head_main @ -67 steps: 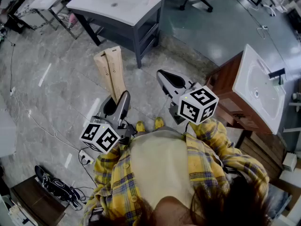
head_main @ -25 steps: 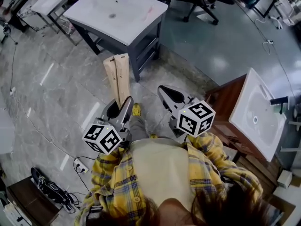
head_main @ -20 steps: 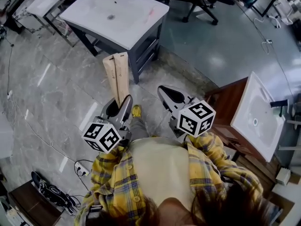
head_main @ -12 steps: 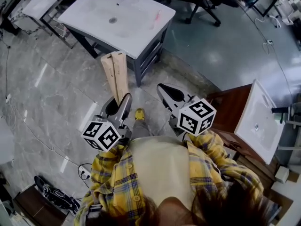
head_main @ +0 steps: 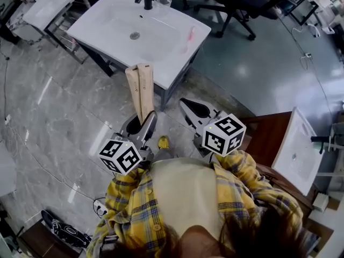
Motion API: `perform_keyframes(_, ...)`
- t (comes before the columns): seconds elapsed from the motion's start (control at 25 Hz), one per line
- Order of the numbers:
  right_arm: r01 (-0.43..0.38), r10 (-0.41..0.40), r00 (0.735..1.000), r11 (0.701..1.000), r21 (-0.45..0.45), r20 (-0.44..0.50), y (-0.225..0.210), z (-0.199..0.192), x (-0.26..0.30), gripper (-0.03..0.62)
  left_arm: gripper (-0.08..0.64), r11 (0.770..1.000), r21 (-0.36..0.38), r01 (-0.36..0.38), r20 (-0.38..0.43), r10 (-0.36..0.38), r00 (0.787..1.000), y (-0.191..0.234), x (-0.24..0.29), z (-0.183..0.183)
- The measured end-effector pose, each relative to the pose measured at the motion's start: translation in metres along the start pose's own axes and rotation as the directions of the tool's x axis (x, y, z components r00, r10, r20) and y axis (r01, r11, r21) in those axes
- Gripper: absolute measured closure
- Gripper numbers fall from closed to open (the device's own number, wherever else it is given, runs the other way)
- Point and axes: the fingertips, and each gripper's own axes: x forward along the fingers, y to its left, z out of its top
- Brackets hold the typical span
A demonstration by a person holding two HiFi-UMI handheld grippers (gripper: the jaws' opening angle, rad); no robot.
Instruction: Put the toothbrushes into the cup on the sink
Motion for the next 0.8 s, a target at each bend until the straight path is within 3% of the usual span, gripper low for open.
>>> perform_keyframes(0.4,-0.013,0.013,1.0,1.0,-0.015,0.002,-0.009,0.026,0.039,0.578,0.448,1.0,0.006,0.028,-0.032,-0.028,0.999,0.026,0.025,0.026)
perform_keyframes(0.8,-0.005,0.006,1.0,1.0,-0.025,0.023,-0.053,0.058,0.07,0.578,0.448,1.0,0.001,0.029,-0.038,-0.029,0.999,0.042,0.07,0.042)
